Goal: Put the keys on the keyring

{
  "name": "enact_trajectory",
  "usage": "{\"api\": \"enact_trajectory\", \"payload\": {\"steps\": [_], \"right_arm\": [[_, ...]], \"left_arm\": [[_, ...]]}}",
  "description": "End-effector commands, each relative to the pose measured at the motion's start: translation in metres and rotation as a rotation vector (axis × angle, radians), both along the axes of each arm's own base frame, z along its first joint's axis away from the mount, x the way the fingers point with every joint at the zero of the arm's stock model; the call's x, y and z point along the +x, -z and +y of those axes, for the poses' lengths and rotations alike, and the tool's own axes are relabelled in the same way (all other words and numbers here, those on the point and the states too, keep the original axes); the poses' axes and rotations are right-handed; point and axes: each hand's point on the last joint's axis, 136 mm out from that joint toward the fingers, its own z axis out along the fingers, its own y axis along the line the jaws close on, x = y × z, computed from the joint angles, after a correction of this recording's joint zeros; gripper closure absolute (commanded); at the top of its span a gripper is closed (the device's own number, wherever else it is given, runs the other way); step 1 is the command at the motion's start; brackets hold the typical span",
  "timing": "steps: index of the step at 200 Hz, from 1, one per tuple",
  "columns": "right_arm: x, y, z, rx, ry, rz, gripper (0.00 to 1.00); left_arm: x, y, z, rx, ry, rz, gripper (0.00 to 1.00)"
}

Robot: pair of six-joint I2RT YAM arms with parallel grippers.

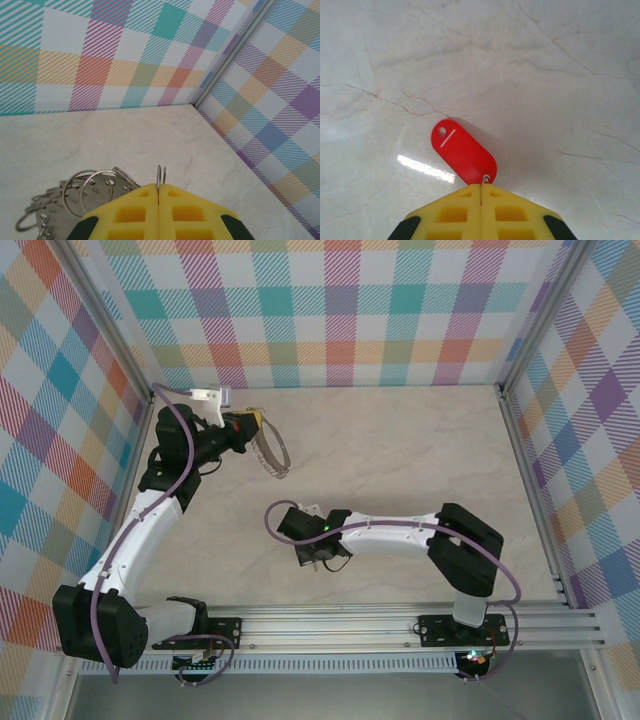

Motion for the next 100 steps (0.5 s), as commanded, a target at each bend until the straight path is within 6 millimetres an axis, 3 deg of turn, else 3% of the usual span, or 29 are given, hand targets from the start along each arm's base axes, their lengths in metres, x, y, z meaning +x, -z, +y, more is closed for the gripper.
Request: {"api": "enact_trajectory", "payload": {"steps": [1,100], "right_arm": [[0.004,-0.007,-0.003,0.056,0.002,0.002,1.00],[0.006,0.024,-0.015,0.196,0.060,0.118,1.00]], "left_arm": [[0.000,-0.019,0.002,-0.028,0.011,-0.068,1.00],[0.002,-0.016,-0.001,-0.031,0.028,-0.052,1.00]]}}
